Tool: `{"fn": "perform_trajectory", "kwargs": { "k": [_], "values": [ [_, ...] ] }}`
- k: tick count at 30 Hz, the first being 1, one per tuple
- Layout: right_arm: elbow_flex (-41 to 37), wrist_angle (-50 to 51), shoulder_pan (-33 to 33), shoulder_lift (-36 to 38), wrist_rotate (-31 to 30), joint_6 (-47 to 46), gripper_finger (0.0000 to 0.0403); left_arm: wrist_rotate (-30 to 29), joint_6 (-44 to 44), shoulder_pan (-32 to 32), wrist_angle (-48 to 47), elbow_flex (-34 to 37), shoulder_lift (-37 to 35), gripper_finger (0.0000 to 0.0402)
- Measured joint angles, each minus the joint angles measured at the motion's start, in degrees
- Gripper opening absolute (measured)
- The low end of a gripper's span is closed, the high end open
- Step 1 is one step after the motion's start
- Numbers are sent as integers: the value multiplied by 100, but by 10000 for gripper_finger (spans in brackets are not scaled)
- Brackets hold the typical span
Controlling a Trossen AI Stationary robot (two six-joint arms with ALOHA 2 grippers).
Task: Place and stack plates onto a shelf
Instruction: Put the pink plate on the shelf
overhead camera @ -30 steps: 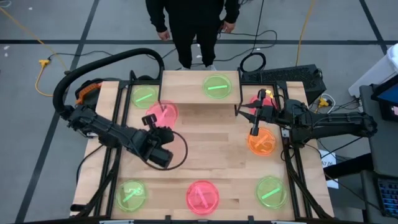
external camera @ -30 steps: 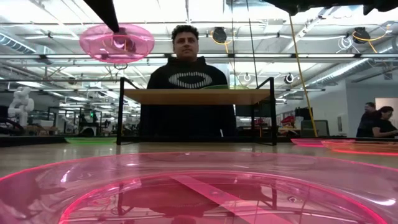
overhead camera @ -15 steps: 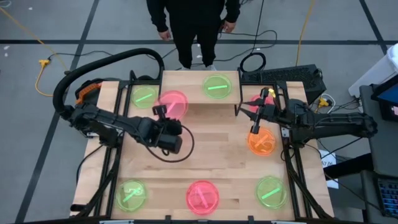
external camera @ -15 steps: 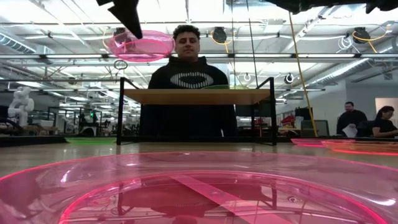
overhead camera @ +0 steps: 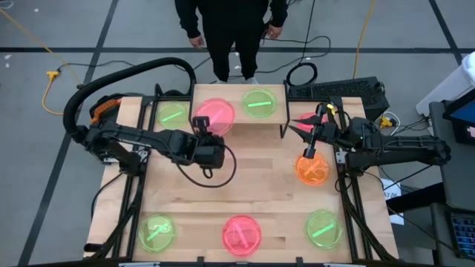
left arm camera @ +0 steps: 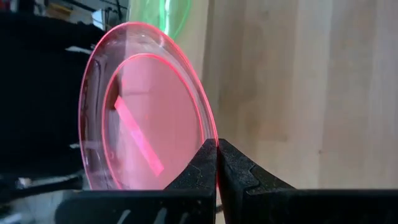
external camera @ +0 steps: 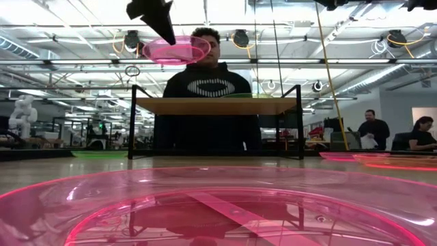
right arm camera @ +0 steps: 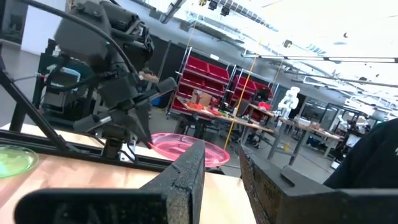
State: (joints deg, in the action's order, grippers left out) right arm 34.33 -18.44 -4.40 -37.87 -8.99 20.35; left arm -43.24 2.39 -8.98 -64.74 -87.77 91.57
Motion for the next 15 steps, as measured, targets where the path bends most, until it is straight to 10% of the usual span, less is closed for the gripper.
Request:
{"fn": "perform_trajectory", "kwargs": {
  "k": [15],
  "values": [
    [0, 28, 0, 0, 4, -34, 86, -7, 1389, 399, 1236, 0, 0, 0]
  ]
}}
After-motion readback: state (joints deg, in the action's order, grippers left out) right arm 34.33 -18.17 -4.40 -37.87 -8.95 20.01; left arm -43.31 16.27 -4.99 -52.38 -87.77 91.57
